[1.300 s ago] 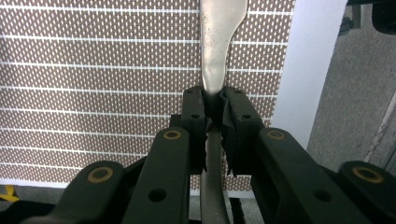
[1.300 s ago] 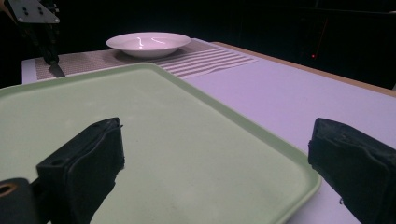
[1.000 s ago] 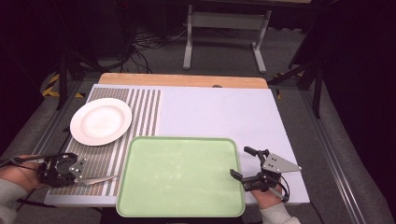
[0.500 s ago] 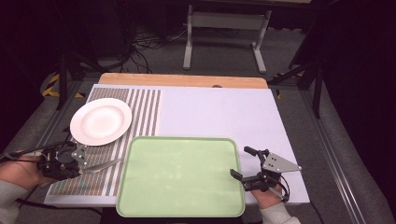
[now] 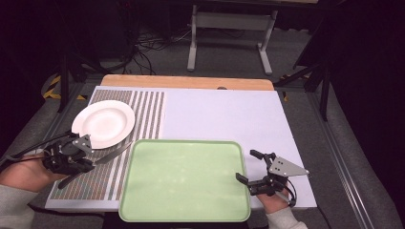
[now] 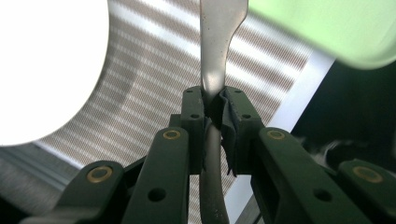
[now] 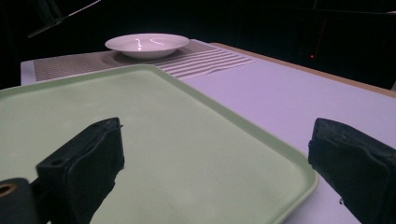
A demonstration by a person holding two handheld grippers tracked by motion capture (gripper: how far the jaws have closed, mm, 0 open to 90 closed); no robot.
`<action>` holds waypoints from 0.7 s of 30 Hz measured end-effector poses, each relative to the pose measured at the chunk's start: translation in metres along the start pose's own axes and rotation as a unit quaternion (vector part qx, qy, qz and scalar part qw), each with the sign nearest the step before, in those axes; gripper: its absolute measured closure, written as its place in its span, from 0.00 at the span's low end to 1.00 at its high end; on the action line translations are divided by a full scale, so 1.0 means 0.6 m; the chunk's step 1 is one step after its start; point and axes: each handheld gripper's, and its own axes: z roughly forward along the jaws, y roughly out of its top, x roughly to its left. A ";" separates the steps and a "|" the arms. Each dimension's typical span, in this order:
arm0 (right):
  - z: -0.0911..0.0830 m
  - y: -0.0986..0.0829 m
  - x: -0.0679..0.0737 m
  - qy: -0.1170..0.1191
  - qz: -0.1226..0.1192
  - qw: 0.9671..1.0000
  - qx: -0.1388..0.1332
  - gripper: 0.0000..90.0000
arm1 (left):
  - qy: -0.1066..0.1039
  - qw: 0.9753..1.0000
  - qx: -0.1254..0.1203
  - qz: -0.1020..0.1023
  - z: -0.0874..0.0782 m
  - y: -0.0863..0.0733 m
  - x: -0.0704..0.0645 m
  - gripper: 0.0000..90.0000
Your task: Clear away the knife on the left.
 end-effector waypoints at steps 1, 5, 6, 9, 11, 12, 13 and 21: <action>0.000 0.000 0.000 0.001 0.001 1.000 -0.001 0.04 | -0.003 1.000 -0.008 -0.005 -0.001 0.004 -0.002 0.89; 0.000 -0.001 -0.001 0.000 0.001 1.000 -0.001 0.04 | -0.014 0.999 -0.029 -0.021 0.001 0.010 -0.004 0.89; 0.000 -0.001 -0.001 0.000 0.002 1.000 -0.001 0.04 | -0.020 0.999 -0.036 -0.025 0.001 0.012 -0.004 0.89; 0.000 -0.001 -0.001 0.001 0.002 1.000 -0.001 0.04 | -0.033 0.997 -0.063 -0.040 0.002 0.015 -0.005 0.89; 0.000 -0.001 -0.001 0.001 0.003 1.000 -0.001 0.04 | -0.039 0.995 -0.079 -0.048 0.002 0.019 -0.007 0.89; 0.000 -0.001 -0.001 0.001 0.003 1.000 -0.001 0.04 | -0.042 0.994 -0.083 -0.049 0.003 0.021 -0.008 0.89; 0.001 -0.001 -0.001 0.001 0.002 1.000 -0.001 0.04 | -0.046 0.994 -0.089 -0.046 0.003 0.024 -0.011 0.89; 0.000 -0.001 -0.001 0.002 0.002 1.000 0.000 0.04 | -0.070 0.988 -0.130 -0.044 0.006 0.047 -0.026 0.89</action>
